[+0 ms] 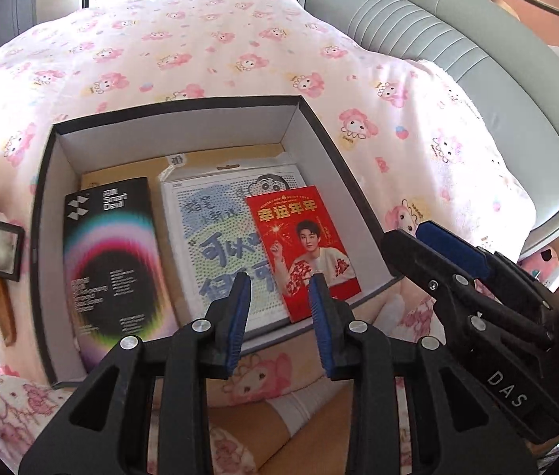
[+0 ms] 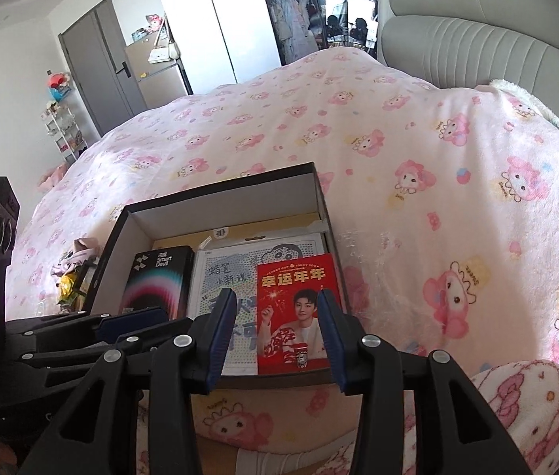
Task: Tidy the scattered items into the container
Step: 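Open the left gripper to release the red card and withdraw, then move the left gripper to the cream-and-brown hand cream tube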
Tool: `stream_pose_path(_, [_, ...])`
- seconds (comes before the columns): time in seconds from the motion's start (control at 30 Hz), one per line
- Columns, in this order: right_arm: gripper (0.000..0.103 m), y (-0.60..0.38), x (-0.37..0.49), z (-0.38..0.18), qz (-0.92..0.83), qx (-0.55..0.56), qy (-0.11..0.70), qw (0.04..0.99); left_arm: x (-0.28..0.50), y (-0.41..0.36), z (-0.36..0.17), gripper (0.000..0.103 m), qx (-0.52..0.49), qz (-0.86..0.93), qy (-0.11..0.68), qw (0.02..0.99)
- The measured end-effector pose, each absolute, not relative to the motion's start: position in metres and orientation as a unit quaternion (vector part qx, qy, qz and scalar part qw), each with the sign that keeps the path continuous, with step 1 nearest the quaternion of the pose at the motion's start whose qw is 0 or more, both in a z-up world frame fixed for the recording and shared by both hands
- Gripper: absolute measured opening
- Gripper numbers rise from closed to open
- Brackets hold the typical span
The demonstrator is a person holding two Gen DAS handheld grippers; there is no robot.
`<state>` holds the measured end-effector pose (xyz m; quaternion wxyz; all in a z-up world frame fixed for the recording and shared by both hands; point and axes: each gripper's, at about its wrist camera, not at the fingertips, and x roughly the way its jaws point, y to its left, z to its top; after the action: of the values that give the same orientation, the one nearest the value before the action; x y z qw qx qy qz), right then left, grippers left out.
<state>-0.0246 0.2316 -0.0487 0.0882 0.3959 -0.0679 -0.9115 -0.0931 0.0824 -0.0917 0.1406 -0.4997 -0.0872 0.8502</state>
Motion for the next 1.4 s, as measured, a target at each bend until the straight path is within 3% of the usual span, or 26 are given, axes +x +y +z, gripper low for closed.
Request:
stream_pose_path(0.37, [0.038, 0.149, -0.009, -0.028, -0.9, 0.398, -0.037, 0.172, -0.055, 0.01, -0.074, 0.029, -0.491, 0.858, -0.126, 0.081])
stream_pose_path(0.8, [0.038, 0.009, -0.017, -0.037, -0.841, 0.43, 0.004, 0.329, 0.009, -0.146, -0.087, 0.03, -0.465, 0.856, -0.226, -0.031])
stream_pose_path(1.07, [0.038, -0.049, -0.062, -0.066, -0.795, 0.494, 0.022, 0.352, 0.038, -0.246, -0.145, 0.031, -0.473, 0.818, -0.309, -0.109])
stream_pose_path(1.4, [0.038, -0.122, -0.084, -0.123, -0.746, 0.558, 0.069, 0.357, 0.004, -0.288, -0.201, 0.031, -0.499, 0.787, -0.355, -0.073])
